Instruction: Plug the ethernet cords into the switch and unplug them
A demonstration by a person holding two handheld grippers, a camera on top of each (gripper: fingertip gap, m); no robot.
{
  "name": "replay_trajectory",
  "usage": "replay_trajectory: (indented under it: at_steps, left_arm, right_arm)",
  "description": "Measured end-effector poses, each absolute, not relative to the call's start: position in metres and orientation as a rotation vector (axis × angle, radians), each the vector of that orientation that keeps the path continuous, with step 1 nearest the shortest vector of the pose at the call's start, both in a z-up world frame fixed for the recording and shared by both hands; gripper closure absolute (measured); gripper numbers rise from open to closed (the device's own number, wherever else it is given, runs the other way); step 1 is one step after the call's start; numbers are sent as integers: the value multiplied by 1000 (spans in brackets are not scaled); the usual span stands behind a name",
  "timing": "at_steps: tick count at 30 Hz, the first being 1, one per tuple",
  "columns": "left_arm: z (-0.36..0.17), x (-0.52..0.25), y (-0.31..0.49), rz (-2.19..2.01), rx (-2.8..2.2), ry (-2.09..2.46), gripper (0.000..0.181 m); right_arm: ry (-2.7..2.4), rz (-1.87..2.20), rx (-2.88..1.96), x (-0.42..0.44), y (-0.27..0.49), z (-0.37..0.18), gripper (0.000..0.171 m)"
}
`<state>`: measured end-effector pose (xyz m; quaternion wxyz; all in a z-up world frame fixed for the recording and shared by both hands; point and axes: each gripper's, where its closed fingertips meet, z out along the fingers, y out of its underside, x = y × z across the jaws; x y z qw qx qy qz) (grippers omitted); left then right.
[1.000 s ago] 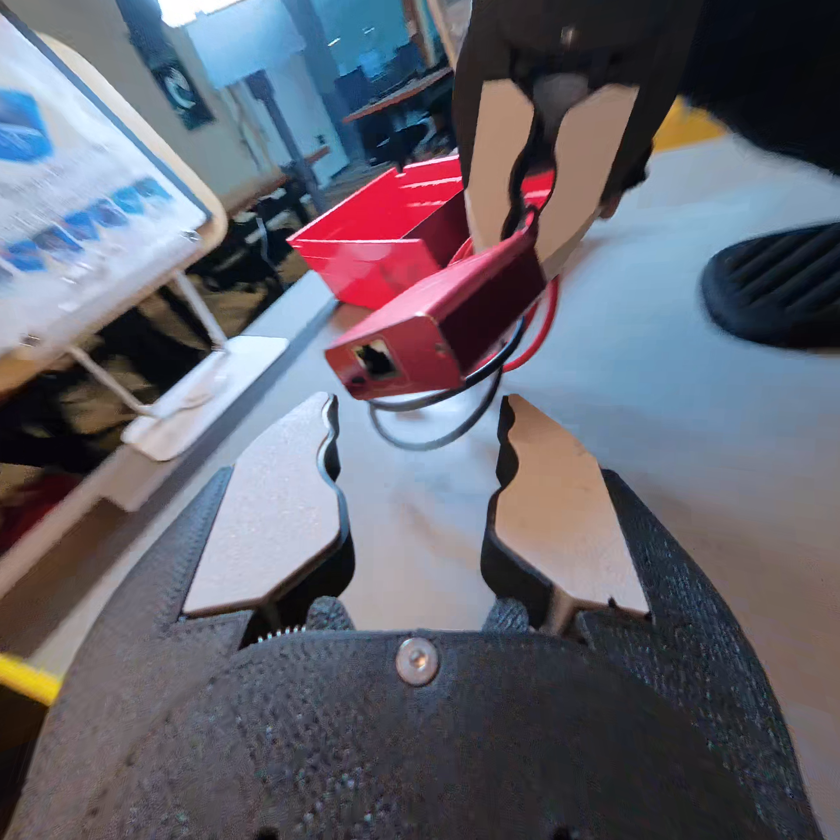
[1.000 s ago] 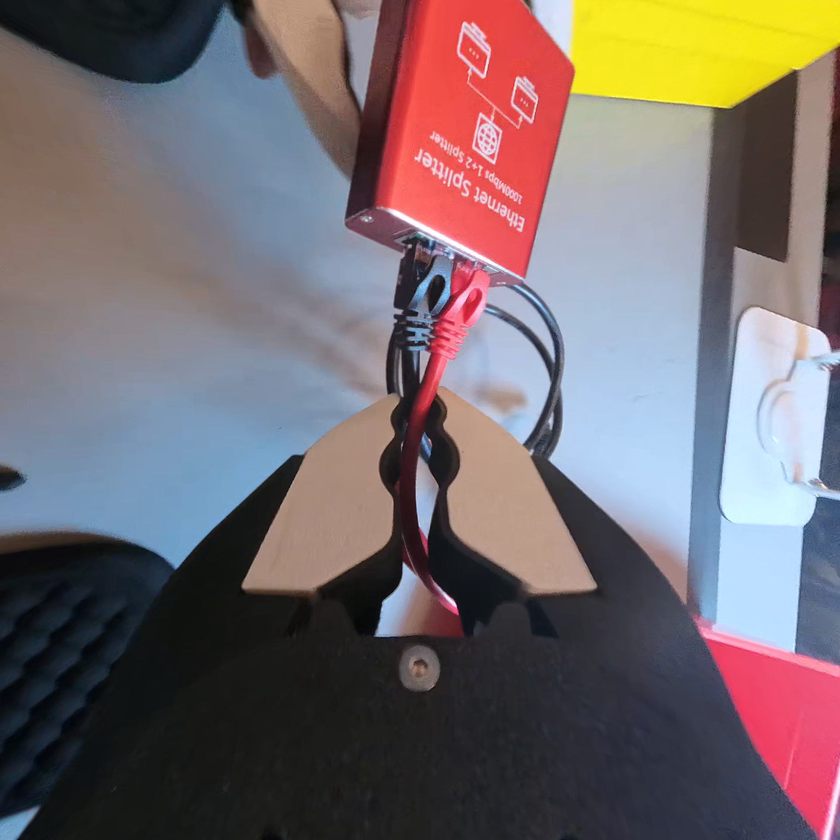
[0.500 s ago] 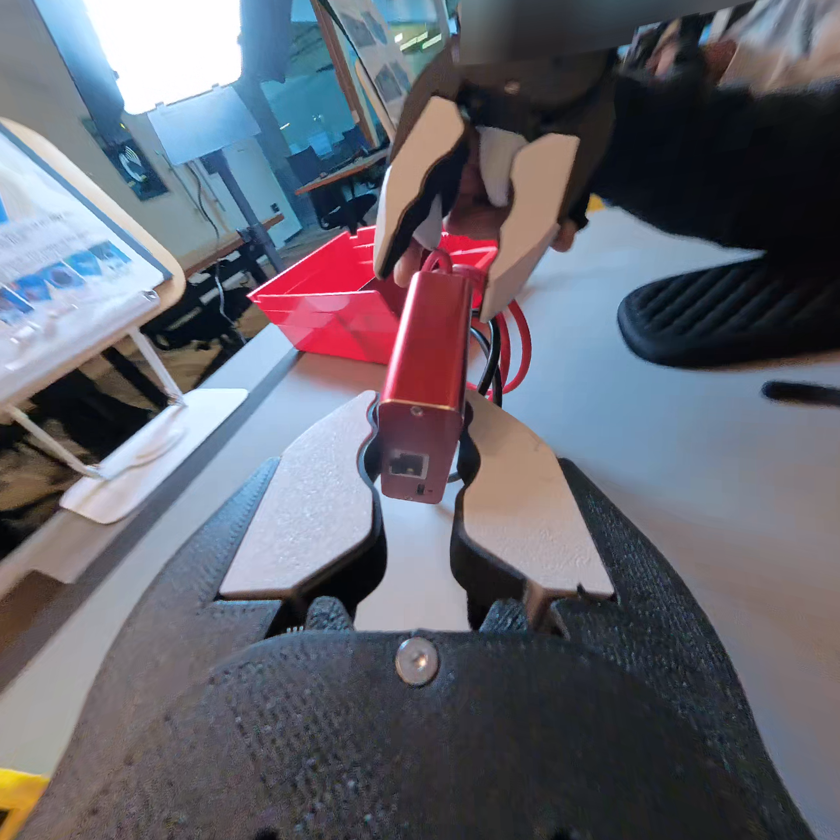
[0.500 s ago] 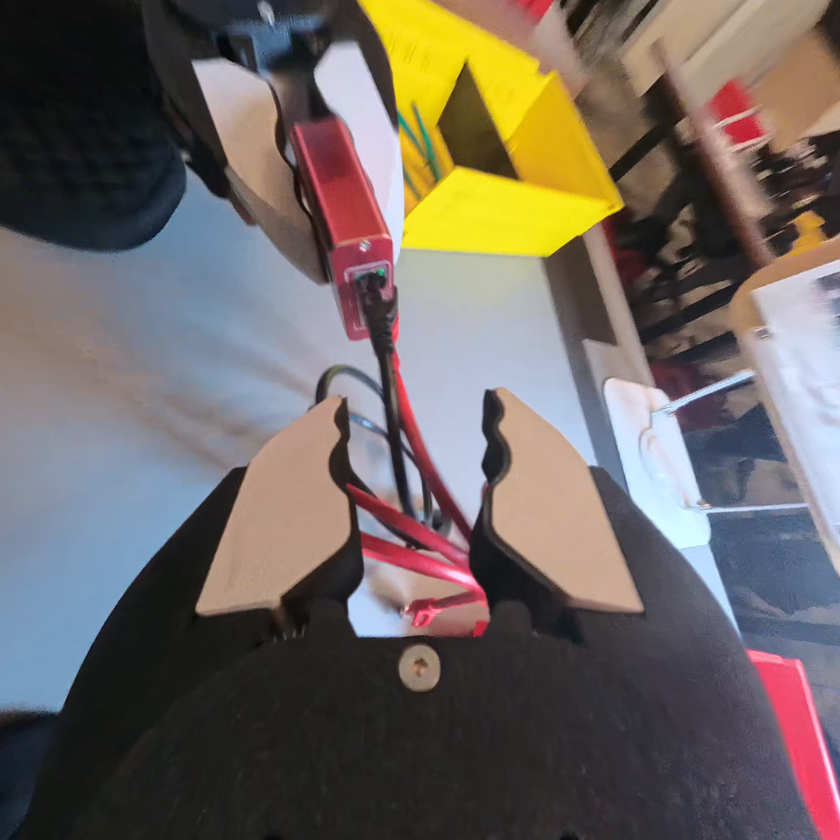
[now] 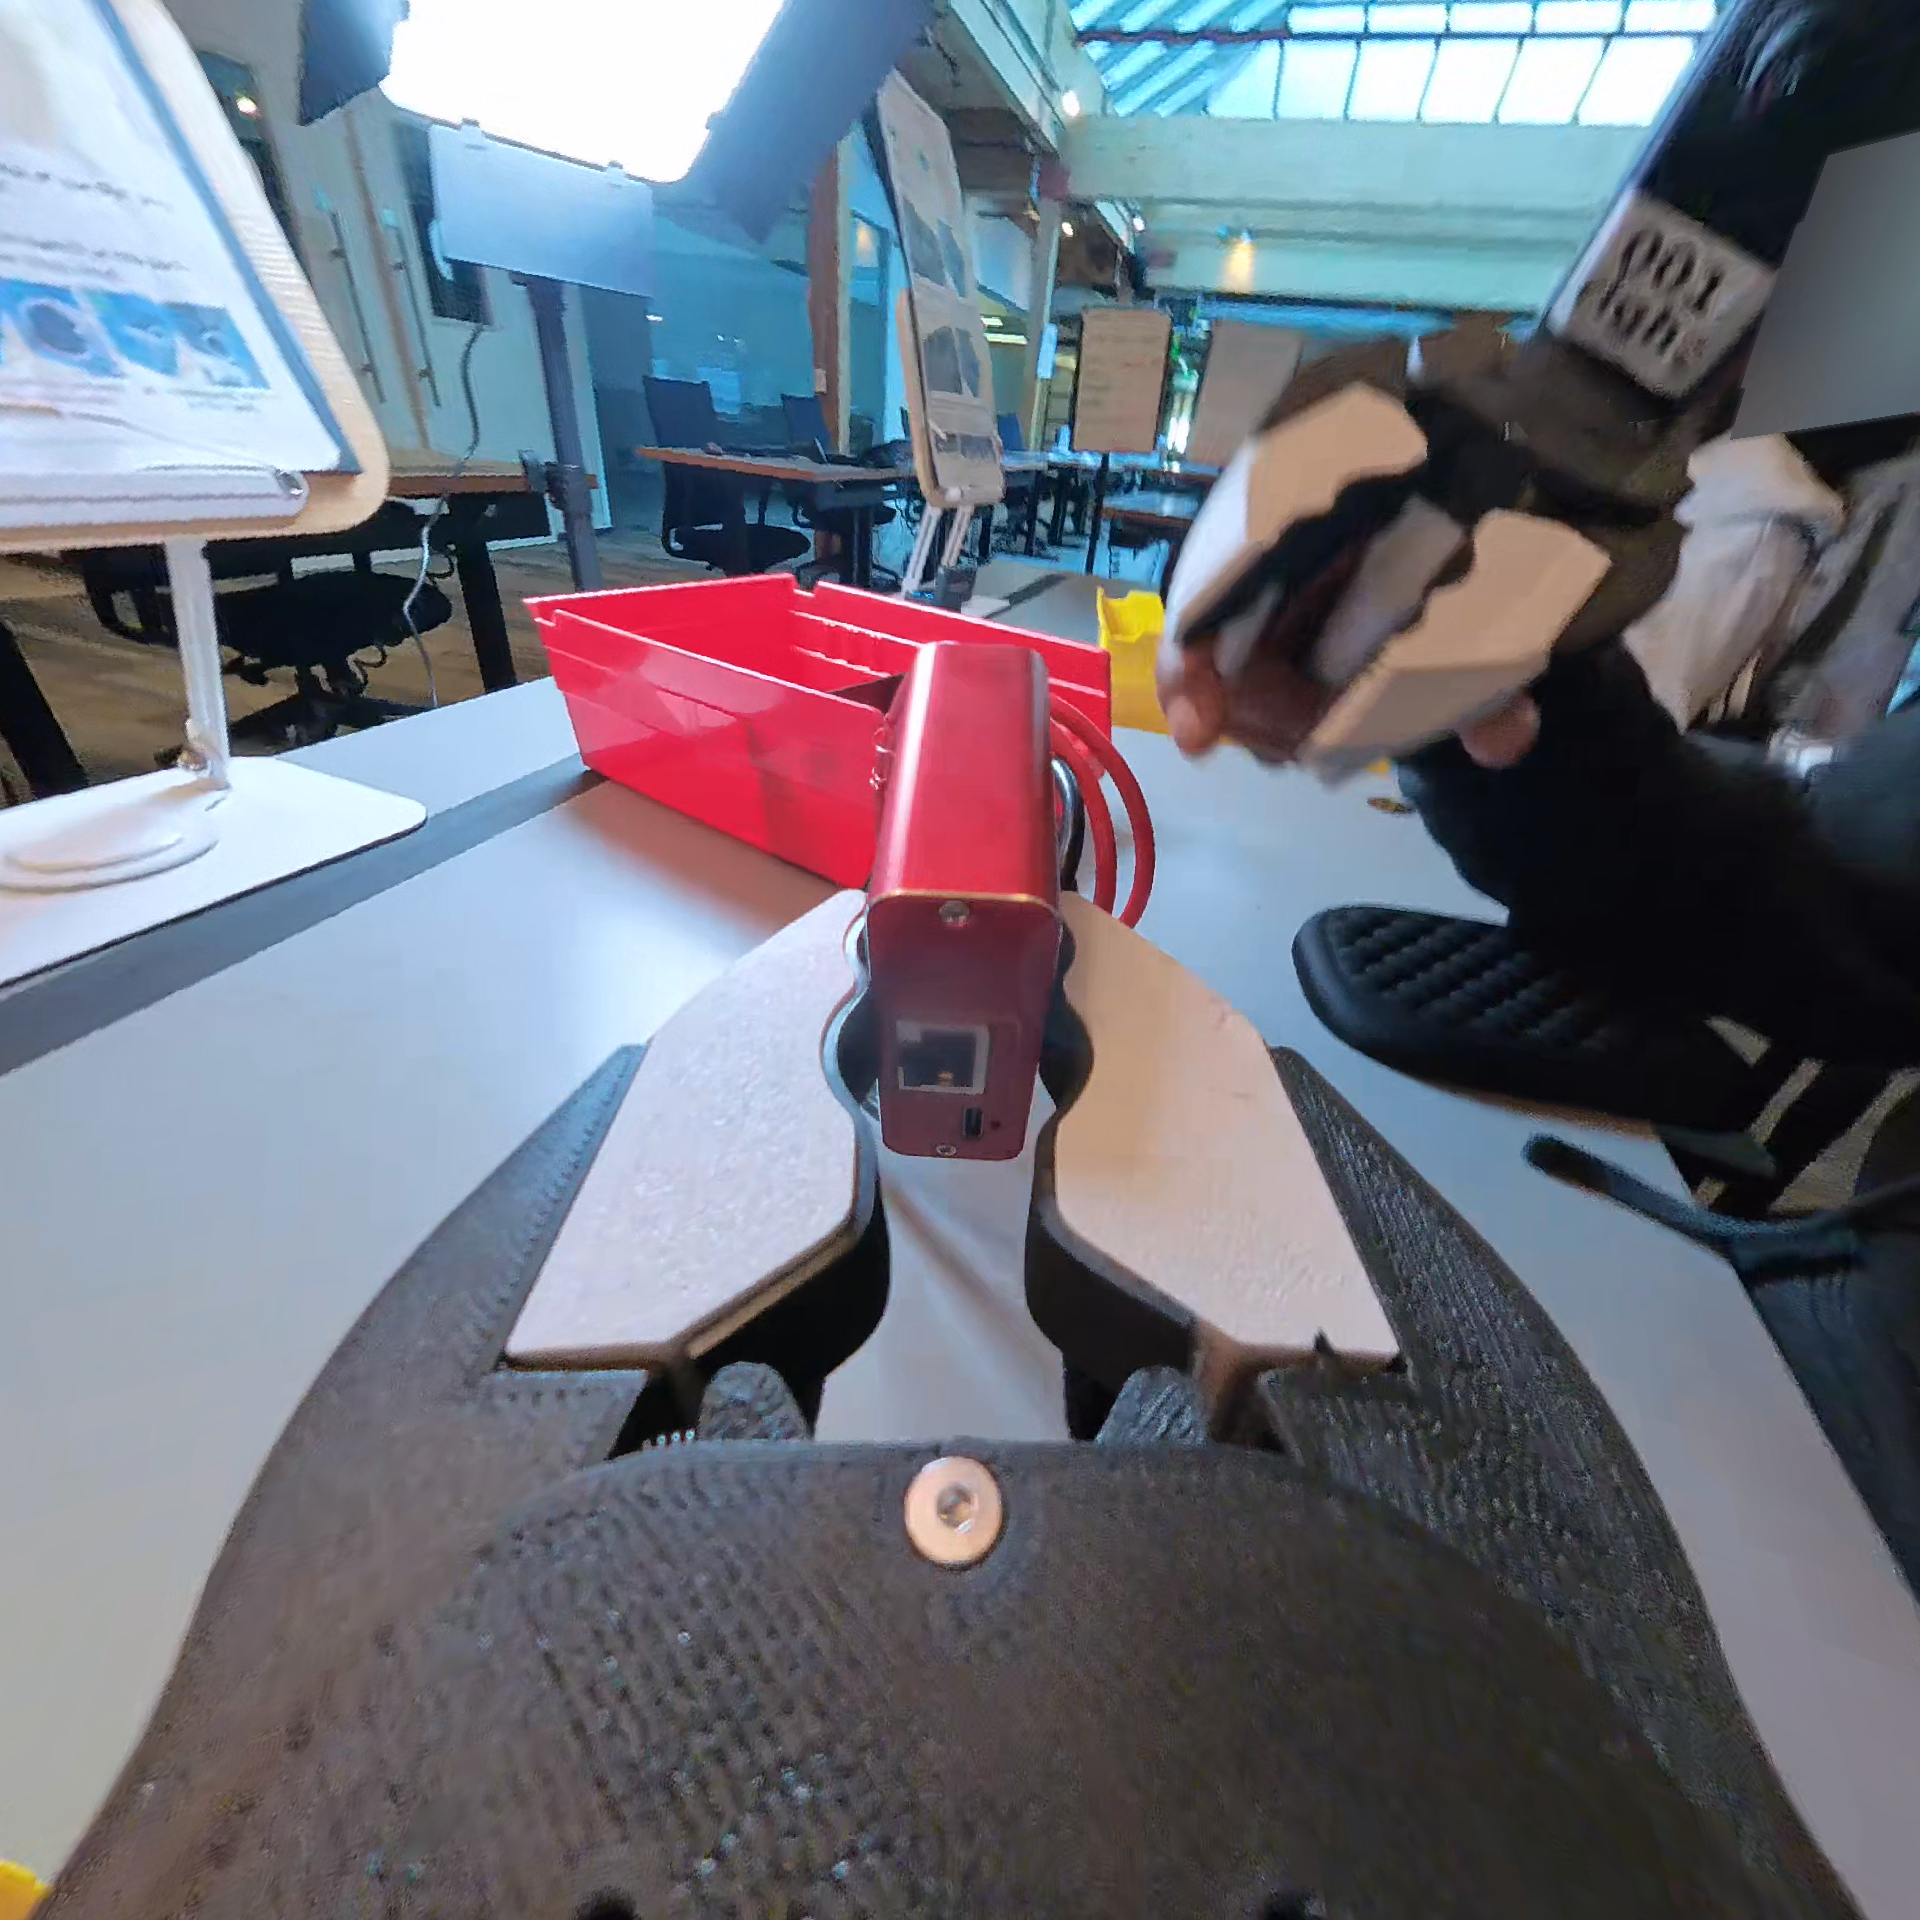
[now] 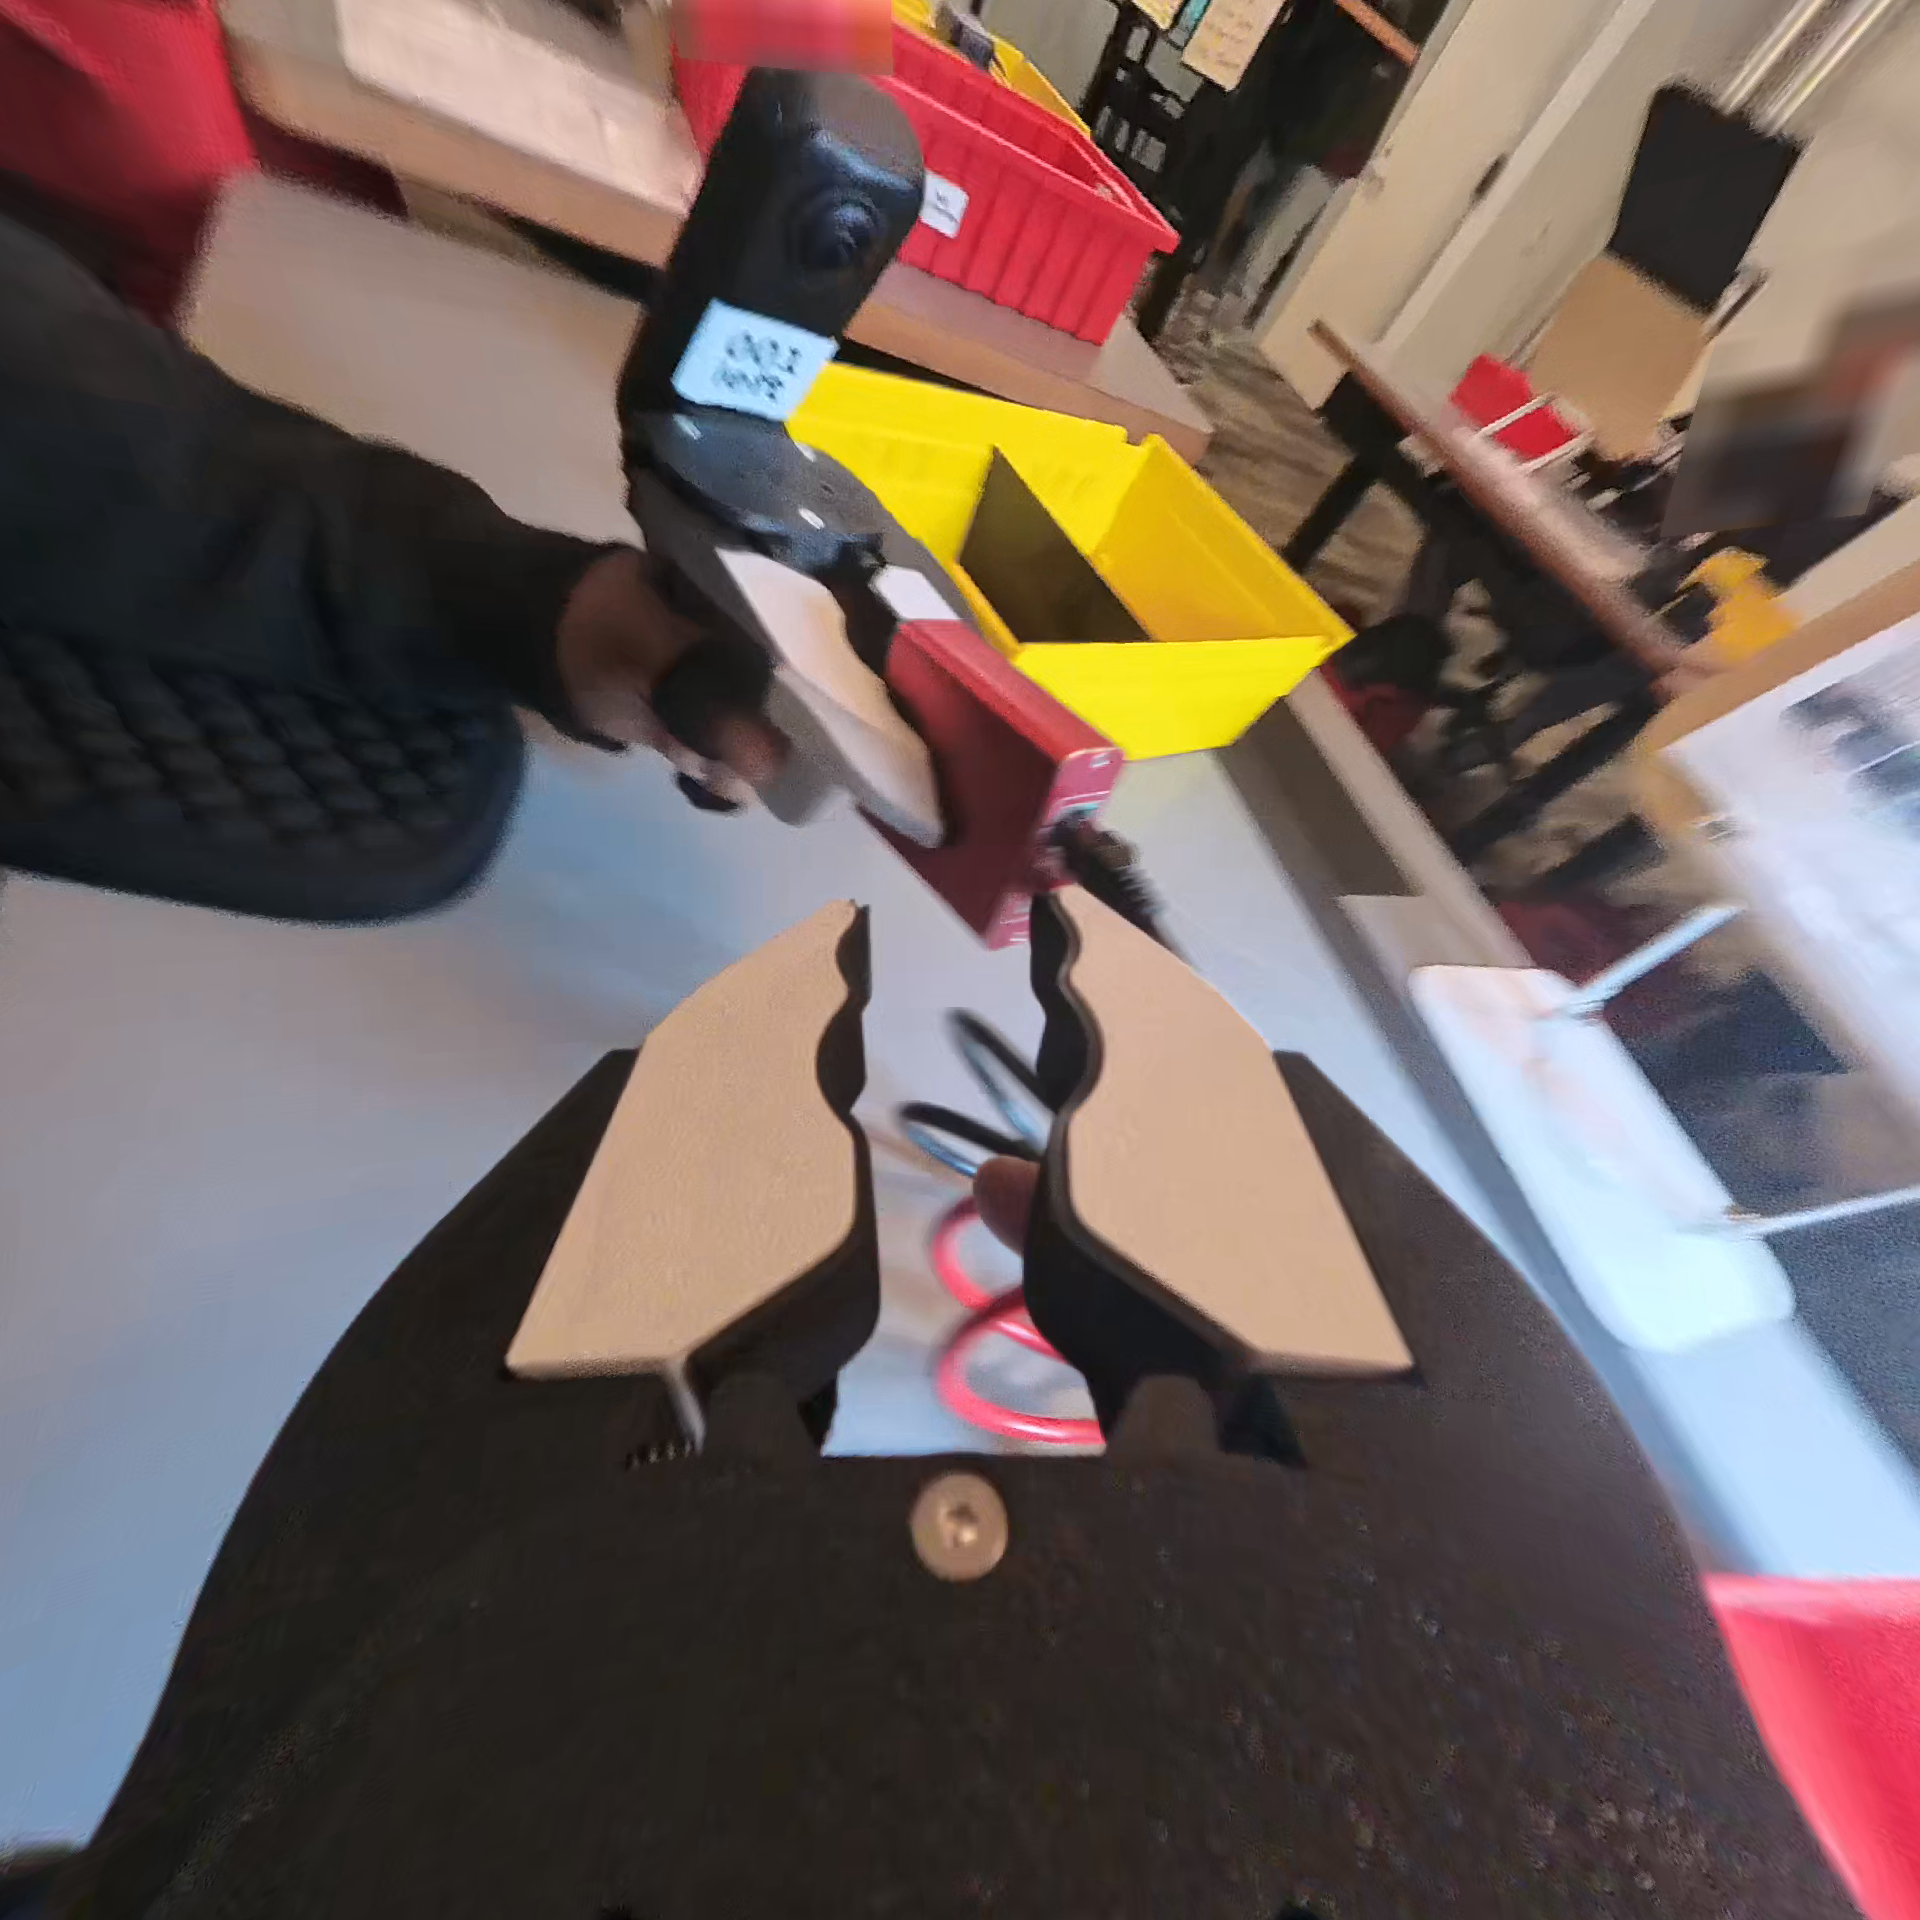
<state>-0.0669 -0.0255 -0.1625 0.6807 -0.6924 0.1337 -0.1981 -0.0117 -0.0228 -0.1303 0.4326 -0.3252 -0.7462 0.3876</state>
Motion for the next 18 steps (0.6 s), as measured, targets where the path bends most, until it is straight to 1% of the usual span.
replay_trajectory:
  at_steps: [2, 5, 8, 9, 11, 14, 18]
  left_arm:
    - [-159, -71, -24, -502, -1533, 230, 154]
    - [-153, -72, -23, -597, -1490, 146, 154]
    - [-147, -69, -24, -666, -1442, 111, 154]
    - [-146, -67, -26, -669, -1428, 131, 154]
    - [-140, -65, -30, -661, -1385, 173, 154]
    - [-134, -62, -36, -658, -1372, 247, 154]
    - [-142, -42, -37, -621, -1466, 391, 154]
  right_arm:
    - [-1828, 1184, -947, -16, -35, -140, 141]
    - [-1738, 1478, -1211, -33, -54, -169, 125]
    - [-1595, 1603, -1336, -51, -59, -186, 121]
    - [-1571, 1609, -1326, -57, -57, -185, 116]
    - [-1516, 1688, -1253, -61, -52, -170, 114]
    - [-1448, 1802, -1176, -59, -40, -147, 112]
    - [-1579, 1785, -1064, -50, -45, -147, 115]
